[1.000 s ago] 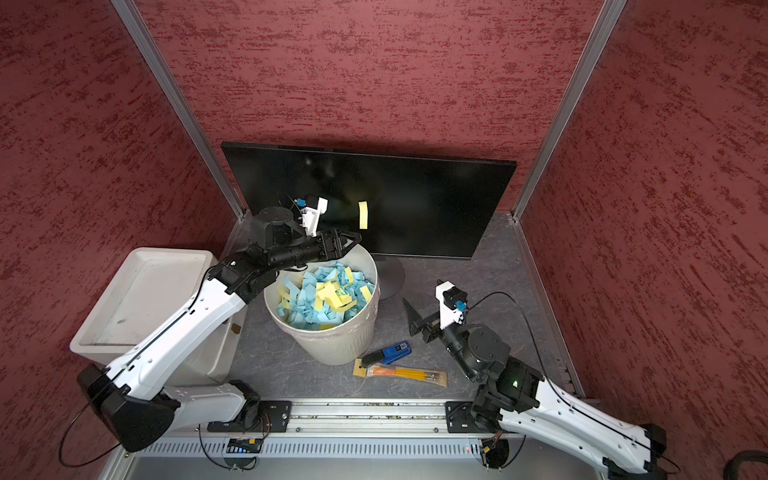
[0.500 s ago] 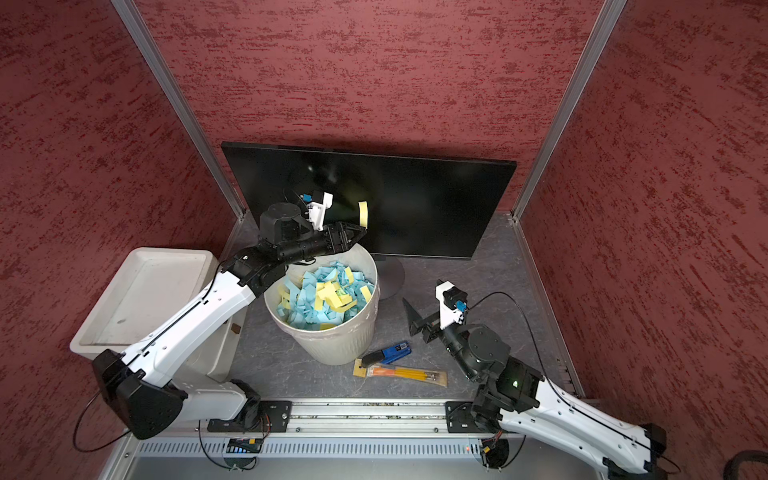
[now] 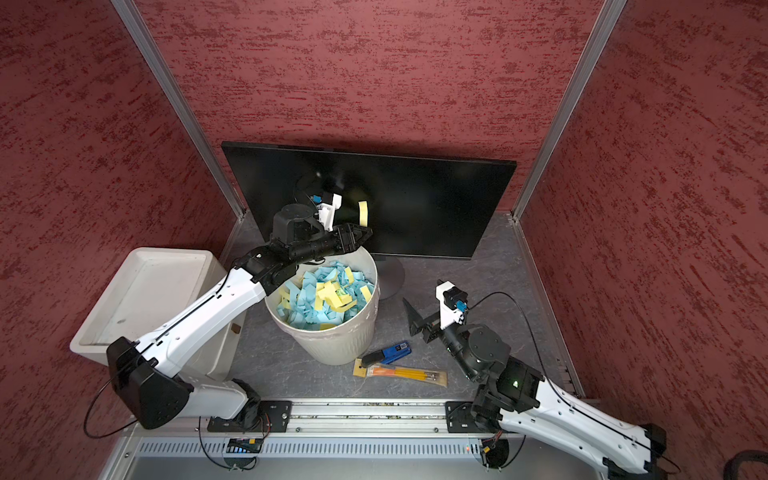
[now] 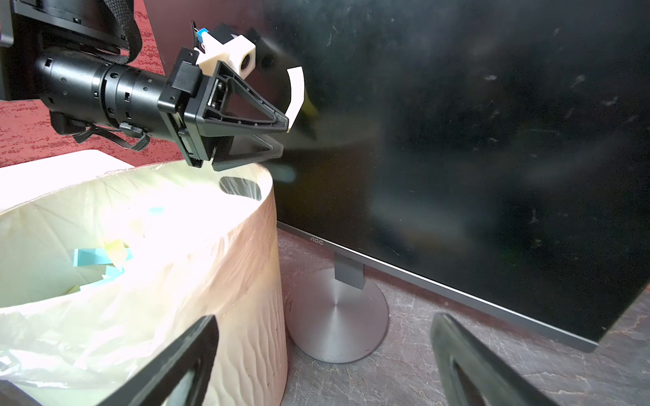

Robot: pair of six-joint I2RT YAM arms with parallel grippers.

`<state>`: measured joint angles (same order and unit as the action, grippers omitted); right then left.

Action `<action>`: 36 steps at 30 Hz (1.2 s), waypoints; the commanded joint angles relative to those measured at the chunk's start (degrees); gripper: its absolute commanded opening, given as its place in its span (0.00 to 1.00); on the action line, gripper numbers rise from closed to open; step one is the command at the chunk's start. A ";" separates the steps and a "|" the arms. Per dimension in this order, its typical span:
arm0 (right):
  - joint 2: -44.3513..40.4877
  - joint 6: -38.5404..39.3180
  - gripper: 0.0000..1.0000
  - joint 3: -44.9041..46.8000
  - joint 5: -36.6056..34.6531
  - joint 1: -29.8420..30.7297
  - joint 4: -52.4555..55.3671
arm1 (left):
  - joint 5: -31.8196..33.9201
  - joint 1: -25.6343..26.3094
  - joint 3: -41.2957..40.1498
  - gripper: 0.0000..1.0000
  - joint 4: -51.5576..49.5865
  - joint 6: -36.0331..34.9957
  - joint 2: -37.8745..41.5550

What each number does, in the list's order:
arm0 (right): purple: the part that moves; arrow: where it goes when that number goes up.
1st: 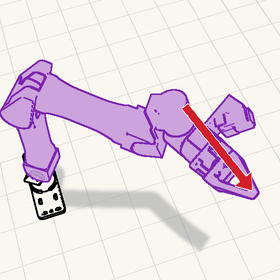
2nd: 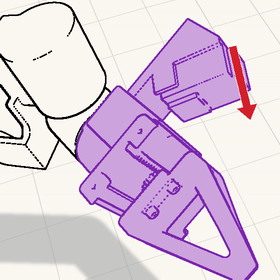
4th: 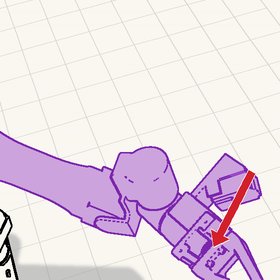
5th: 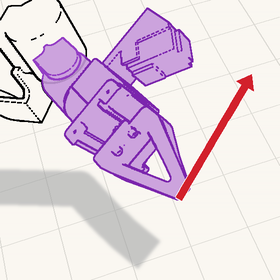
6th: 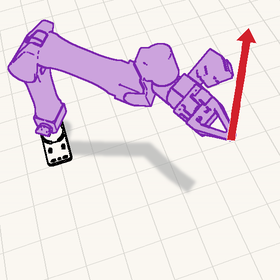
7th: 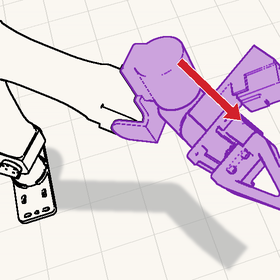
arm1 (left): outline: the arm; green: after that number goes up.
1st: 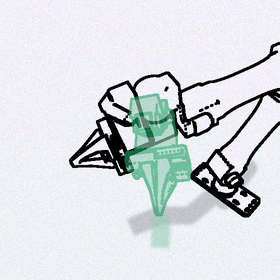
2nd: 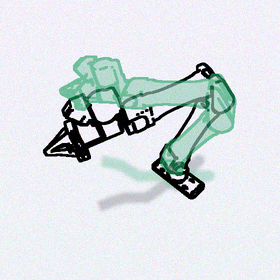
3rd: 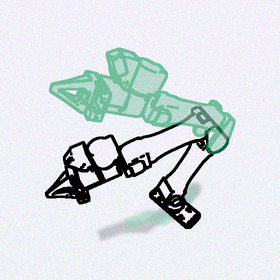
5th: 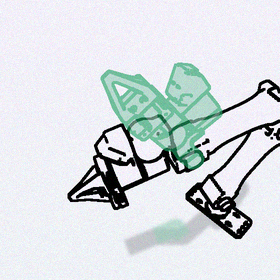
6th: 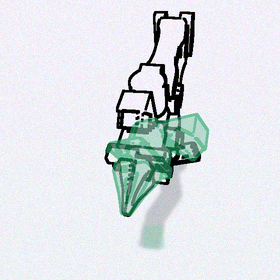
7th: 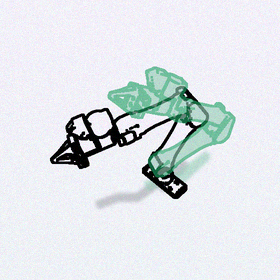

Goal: Remove the sticky note from the monitor
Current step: Tear off the sticky note from the monitor.

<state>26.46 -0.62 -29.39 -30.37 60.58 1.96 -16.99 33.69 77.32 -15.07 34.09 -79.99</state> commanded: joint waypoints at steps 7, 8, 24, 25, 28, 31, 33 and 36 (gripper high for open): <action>-0.62 0.07 0.98 0.23 -1.74 -0.46 -0.09 | 2.76 0.15 1.69 0.39 3.25 -0.25 -0.75; -0.62 0.09 0.98 0.25 -1.71 -0.44 -0.04 | 2.83 0.19 1.66 0.38 3.16 -0.23 -0.73; -0.62 0.08 0.98 0.27 -1.87 -0.46 0.11 | 3.18 0.06 1.36 0.07 2.46 -0.41 -0.39; -0.62 0.08 0.98 0.29 -1.86 -0.44 0.09 | 3.17 0.12 1.28 0.03 2.35 -0.37 -0.35; -0.62 0.08 0.98 0.29 -1.88 -0.46 0.13 | 3.24 0.20 1.11 0.00 2.25 -0.39 -0.08; -0.62 0.06 0.99 0.29 -1.91 -0.46 0.12 | 3.18 0.30 0.85 0.00 1.99 -0.34 0.33; -0.62 0.05 0.99 0.28 -1.89 -0.46 0.07 | 3.35 0.53 0.47 0.00 1.85 -0.35 0.71; -0.62 0.09 0.98 0.29 -1.93 -0.44 0.14 | 3.52 0.78 -0.35 0.00 1.76 -0.36 1.74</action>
<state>26.24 -0.62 -29.39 -31.14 60.58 2.02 -14.48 34.22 77.36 -13.26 33.82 -79.79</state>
